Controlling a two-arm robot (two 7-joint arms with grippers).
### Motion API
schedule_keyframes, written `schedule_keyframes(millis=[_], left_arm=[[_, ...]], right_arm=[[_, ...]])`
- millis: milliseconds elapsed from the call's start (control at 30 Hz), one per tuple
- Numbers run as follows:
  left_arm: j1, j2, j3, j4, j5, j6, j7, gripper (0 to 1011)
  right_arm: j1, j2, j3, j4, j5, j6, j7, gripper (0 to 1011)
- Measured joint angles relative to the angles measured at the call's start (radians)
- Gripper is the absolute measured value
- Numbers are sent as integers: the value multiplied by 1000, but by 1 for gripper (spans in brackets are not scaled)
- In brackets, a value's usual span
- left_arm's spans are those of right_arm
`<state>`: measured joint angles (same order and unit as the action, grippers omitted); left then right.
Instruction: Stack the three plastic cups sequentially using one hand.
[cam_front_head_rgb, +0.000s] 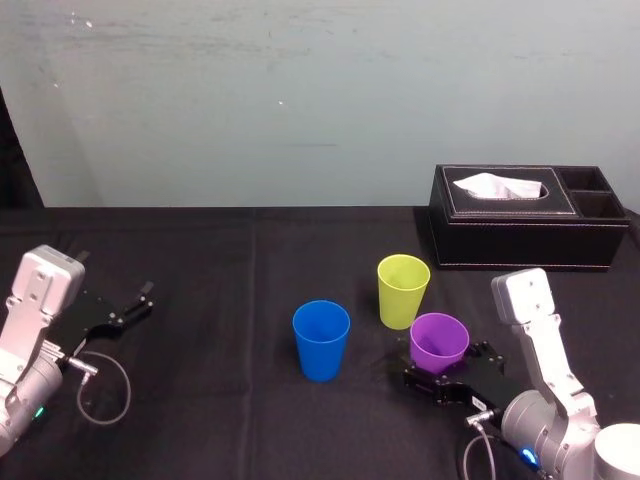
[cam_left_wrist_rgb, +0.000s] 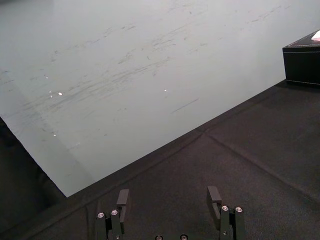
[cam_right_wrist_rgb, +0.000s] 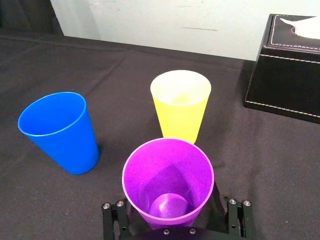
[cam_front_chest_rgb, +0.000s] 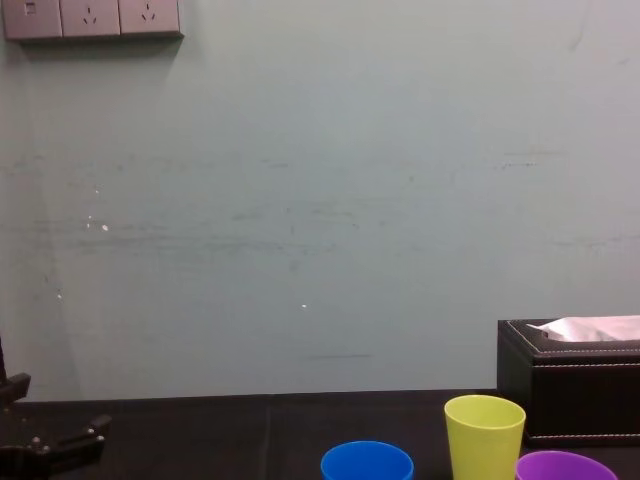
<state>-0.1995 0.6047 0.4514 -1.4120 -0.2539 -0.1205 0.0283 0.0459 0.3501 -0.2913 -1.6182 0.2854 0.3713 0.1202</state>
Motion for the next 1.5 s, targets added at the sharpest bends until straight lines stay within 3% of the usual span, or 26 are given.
schedule_keyframes(millis=[400, 733, 1067, 1300, 1500], left_arm=[[0, 0, 0, 0, 0, 0, 0, 1000], [0, 0, 0, 0, 0, 0, 0, 1000], [0, 0, 0, 0, 0, 0, 0, 1000], [0, 0, 0, 0, 0, 0, 0, 1000], [0, 0, 0, 0, 0, 0, 0, 1000]], right_arm=[[-1, 1, -1, -2, 1, 0, 0, 731], [-2, 2, -1, -4, 0, -3, 0, 706], [-14, 15, 10, -80, -51, -17, 14, 706], [16, 18, 26, -141, -61, 52, 36, 706], [108, 0, 30, -147, -58, 164, 67, 706]])
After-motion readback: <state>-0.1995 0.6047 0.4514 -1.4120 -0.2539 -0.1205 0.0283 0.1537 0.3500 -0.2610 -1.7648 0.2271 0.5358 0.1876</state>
